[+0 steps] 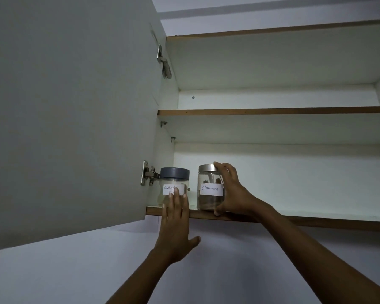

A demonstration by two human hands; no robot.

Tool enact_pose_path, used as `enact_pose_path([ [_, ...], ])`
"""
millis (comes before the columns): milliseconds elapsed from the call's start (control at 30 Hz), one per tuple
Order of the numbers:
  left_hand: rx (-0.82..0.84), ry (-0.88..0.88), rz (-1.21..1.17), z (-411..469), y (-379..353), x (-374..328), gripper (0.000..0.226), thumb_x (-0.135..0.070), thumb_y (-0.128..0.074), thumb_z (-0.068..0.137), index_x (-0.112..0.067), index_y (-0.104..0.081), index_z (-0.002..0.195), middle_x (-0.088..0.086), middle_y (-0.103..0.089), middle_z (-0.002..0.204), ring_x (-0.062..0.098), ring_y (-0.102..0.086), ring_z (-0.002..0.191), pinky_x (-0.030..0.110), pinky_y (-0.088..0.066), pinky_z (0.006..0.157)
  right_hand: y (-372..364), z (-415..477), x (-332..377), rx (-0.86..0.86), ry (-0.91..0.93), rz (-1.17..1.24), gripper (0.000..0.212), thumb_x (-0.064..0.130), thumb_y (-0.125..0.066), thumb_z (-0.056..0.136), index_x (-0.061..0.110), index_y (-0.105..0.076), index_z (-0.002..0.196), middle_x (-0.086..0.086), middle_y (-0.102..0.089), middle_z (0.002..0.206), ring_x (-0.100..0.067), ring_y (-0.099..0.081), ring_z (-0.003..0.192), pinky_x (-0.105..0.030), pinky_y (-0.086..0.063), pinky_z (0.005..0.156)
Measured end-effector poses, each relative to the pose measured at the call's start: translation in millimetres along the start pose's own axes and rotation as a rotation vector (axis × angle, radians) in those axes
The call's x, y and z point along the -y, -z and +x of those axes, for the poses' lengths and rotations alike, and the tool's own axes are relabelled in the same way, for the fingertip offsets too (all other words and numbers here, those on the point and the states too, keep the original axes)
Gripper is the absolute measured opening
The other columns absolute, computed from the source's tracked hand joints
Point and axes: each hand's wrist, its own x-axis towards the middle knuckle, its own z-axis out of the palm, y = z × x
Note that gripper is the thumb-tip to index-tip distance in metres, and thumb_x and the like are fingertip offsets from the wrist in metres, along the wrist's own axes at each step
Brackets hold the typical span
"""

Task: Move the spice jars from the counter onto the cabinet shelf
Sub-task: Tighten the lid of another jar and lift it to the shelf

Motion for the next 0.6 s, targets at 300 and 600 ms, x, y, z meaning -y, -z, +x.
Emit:
enact_pose_path([
  [300,-0.126,-0.08,-0.009,3,-18,11,0.109,-0.062,-0.046,0.074,-0.026,0.039,0.133,0.009,0.042,0.145,0.024,0.04,0.133,0.036,0.025,0.105,-35,20,-13,-0.134,-0.05,0.038,0.112,0.019,-0.082,0.064,0.027,-0.006,0.146,0.005,0.001,0.155,-0.018,-0.033,0.13,-0.029,-0.041,0.095],
  [600,-0.157,-0.089,-0.053,5,-26,13,0.117,-0.062,-0.052,0.068,-0.029,0.039,0.134,0.011,0.034,0.148,0.021,0.038,0.134,0.038,0.024,0.104,-48,22,-8,-0.148,-0.065,0.045,0.114,0.018,-0.08,0.068,0.026,0.003,0.147,0.005,0.009,0.157,-0.017,-0.019,0.14,-0.025,-0.034,0.094],
])
